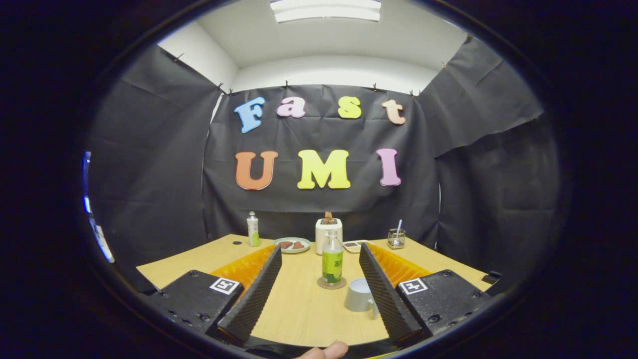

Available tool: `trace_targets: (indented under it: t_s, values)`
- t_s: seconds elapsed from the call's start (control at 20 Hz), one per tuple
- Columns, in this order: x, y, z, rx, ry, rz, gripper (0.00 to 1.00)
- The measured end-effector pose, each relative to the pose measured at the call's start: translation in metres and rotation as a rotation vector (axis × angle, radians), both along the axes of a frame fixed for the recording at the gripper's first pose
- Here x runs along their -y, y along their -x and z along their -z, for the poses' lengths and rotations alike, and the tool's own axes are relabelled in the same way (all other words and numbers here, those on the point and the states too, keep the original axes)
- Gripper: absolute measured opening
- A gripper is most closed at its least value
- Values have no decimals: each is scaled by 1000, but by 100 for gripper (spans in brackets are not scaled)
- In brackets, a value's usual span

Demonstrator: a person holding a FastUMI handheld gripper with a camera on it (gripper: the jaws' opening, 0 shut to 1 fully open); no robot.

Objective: Take the bottle from table, then pour the juice into the cup, finally place the bottle on the coaster

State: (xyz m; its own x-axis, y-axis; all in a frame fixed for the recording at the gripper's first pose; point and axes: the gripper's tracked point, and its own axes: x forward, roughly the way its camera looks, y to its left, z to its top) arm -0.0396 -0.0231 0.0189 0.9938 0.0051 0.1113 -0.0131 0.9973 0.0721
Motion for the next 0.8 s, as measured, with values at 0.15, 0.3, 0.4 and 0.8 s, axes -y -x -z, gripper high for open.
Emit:
trace_targets:
  t_s: [0.15, 0.3, 0.4, 0.8]
  values:
    - [7, 6, 6, -13, -63, -17, 100]
    - [12, 10, 6, -1, -100, -15, 100]
    - [13, 11, 11, -8, -106, -2, 100]
    - [15, 12, 16, -1, -60, 21, 100]
